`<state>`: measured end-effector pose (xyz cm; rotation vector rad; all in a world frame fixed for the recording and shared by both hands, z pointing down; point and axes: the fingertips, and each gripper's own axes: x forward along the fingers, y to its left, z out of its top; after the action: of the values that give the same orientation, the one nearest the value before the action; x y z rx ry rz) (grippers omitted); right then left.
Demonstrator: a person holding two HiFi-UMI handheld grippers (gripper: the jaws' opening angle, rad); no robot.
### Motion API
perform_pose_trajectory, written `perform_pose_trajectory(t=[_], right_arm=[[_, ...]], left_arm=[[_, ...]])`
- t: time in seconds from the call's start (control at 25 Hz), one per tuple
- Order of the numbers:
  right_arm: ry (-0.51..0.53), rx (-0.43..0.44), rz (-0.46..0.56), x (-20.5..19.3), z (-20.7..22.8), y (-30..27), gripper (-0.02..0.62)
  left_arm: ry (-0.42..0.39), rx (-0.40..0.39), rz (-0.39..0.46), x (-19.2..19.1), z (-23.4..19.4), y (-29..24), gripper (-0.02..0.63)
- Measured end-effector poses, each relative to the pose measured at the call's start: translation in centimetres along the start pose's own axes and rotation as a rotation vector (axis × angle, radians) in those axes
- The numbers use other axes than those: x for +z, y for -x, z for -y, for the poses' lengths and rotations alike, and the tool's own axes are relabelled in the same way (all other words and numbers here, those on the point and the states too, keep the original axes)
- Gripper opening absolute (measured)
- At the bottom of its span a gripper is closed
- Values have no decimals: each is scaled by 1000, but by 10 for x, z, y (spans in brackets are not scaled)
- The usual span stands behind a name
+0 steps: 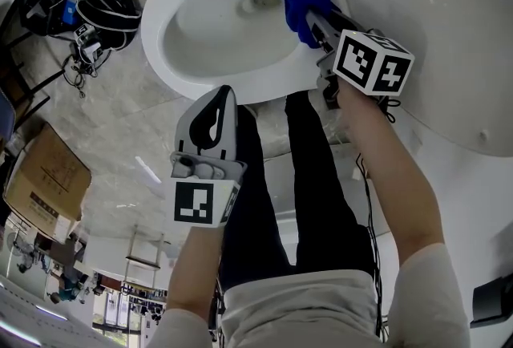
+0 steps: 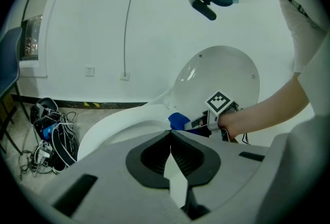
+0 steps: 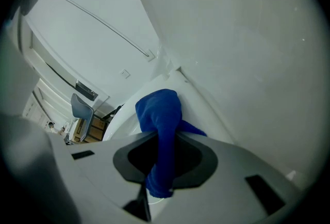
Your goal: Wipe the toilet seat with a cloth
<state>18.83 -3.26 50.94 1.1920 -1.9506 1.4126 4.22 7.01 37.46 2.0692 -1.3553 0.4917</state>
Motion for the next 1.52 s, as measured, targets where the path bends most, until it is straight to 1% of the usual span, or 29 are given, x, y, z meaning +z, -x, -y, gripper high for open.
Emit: perform_pose_trajectory(t=[0.6, 0.84, 1.0, 1.32, 1.52], right_arm=[[17, -6, 41, 7, 1, -5, 55], [18, 1, 47, 19, -5, -12, 55], [18, 0, 54, 17, -3, -11, 55], [46, 0, 46, 40, -19, -29, 55], [44, 4, 50, 57, -29, -37, 55]], left_arm=[[1, 4, 9, -15, 1, 9, 8], [12, 11, 7, -13, -10, 9, 8], [11, 15, 10, -19, -9, 12, 8], [33, 18, 7, -6, -32, 10, 8], [46, 23, 4, 4, -44, 10, 8]])
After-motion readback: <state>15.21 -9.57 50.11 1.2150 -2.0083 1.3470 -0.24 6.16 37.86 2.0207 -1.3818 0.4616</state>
